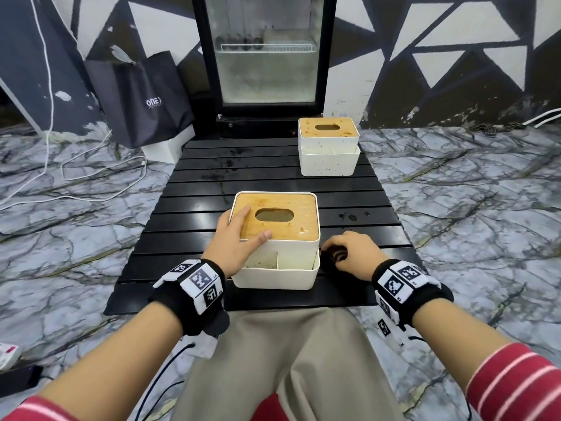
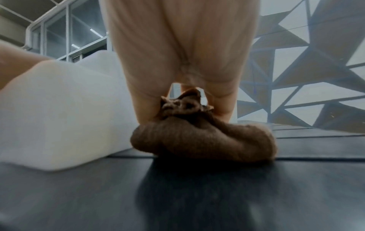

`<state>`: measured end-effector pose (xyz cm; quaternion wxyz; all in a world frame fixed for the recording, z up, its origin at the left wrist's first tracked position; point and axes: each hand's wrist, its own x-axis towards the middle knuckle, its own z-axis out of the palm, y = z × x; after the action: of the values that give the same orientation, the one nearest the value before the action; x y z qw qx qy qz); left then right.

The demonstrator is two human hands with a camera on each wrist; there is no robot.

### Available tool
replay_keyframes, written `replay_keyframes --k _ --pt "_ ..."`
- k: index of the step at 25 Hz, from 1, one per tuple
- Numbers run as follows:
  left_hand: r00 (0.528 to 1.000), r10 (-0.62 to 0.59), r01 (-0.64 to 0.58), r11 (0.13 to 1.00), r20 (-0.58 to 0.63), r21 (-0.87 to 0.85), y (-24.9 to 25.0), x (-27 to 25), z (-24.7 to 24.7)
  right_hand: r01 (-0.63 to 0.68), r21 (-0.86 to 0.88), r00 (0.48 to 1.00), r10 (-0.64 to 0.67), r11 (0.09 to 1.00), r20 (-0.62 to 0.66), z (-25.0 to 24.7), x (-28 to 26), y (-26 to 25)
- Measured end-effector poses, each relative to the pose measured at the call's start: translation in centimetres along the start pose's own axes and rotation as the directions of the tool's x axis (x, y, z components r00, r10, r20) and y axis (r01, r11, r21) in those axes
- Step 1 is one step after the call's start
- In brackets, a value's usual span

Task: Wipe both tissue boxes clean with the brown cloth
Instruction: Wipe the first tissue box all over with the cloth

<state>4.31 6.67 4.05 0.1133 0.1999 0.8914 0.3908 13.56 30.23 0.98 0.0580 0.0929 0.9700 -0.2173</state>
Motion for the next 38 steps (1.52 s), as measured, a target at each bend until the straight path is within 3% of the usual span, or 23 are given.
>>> replay_keyframes --k 4,7,11,15,21,31,38 --pt "1.000 0.014 -0.014 1.000 0.020 0.028 -0.1 0.7 -0.6 0.037 0.268 0.968 0.032 0.963 -0.250 -3.2 -0.1 -1.0" --pt "0.999 -0.001 0.004 0.997 -0.033 0.081 0.4 1.4 -0.6 0.161 0.318 0.922 -0.027 0.934 -0.387 -5.3 0.1 -3.4" --pt "0.998 -0.029 0.035 0.991 -0.056 0.127 0.7 2.6 -0.5 0.266 0.204 0.927 -0.191 0.942 -0.323 -4.6 1.4 -6.1" --pt "0.999 -0.043 0.046 0.993 -0.030 0.110 0.1 3.4 -0.2 0.254 0.155 0.929 -0.196 0.955 -0.314 -3.2 2.1 -5.8" --pt "1.000 -0.016 0.017 0.996 -0.014 0.086 -0.1 3.8 -0.4 0.394 0.177 0.880 -0.315 0.902 -0.356 -1.1 0.8 -5.3" --pt "1.000 -0.004 0.003 0.998 0.013 0.062 -0.1 4.0 -0.6 0.283 0.174 0.920 -0.216 0.943 -0.328 -3.3 5.3 -4.5" --pt "0.999 -0.005 0.002 0.997 0.032 0.078 0.3 3.8 -0.5 0.409 0.236 0.890 -0.329 0.881 -0.315 -0.9 -0.1 -4.8"
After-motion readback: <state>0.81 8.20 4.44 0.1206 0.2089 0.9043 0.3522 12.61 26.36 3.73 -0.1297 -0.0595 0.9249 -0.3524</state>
